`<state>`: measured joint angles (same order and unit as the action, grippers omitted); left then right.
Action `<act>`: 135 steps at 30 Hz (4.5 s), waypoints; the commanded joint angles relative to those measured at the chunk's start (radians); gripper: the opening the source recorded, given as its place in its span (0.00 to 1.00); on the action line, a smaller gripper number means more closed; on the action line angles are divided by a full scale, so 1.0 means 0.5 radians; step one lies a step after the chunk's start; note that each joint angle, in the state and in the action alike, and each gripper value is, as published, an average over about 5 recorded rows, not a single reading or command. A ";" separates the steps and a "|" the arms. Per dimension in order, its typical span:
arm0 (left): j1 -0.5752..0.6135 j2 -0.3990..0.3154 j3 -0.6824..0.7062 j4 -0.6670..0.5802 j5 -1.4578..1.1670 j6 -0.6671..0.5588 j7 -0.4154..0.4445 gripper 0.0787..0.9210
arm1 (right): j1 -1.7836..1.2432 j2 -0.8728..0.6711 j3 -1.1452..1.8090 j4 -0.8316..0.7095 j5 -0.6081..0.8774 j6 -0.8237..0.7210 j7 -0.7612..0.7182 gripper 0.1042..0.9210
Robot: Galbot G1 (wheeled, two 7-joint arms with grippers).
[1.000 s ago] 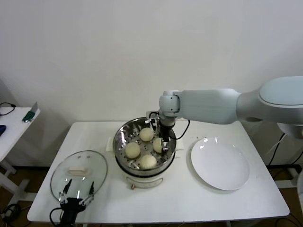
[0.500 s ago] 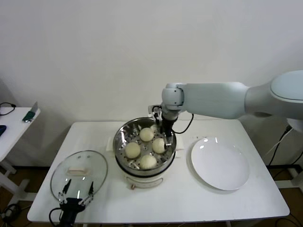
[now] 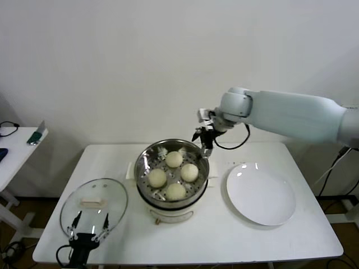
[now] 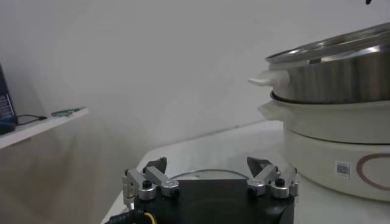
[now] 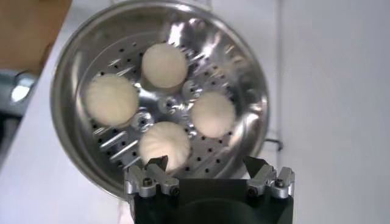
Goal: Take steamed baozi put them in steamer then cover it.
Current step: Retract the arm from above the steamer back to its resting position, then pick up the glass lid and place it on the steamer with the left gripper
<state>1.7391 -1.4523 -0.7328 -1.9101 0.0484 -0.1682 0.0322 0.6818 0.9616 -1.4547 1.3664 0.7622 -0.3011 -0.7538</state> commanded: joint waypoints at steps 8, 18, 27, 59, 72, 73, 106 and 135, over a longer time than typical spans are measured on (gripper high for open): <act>0.024 -0.054 0.022 -0.078 0.201 -0.067 -0.068 0.88 | -1.695 -0.946 1.750 0.386 -0.171 0.691 0.884 0.88; 0.077 -0.072 0.014 -0.112 0.278 -0.080 -0.090 0.88 | -2.978 -0.714 3.071 0.611 -0.392 0.743 1.142 0.88; 0.097 -0.034 -0.057 -0.166 0.658 -0.038 -0.023 0.88 | -3.637 -0.330 3.741 0.771 -0.523 0.694 1.263 0.88; -0.573 0.072 -0.141 0.475 2.950 0.120 -0.136 0.88 | -4.146 0.288 4.265 0.770 -0.713 0.750 1.086 0.88; -0.766 0.100 -0.138 0.716 2.884 0.074 -0.213 0.88 | -4.101 0.244 4.339 0.720 -0.731 0.749 1.054 0.88; -0.783 0.105 -0.137 0.729 2.876 0.073 -0.215 0.88 | -4.099 0.246 4.337 0.719 -0.737 0.749 1.052 0.88; -0.817 0.182 -0.095 0.778 2.575 0.049 -0.258 0.36 | -4.054 0.332 4.313 0.619 -0.947 0.795 1.006 0.88; -0.265 0.797 0.049 -0.624 2.235 1.194 -0.187 0.08 | -3.849 0.244 4.149 0.464 -1.042 0.810 1.000 0.88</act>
<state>1.5355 -1.2196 -0.7690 -1.9585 1.2161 0.1522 -0.0882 -1.2750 1.0875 0.6516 1.6163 0.2558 0.1054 -0.2551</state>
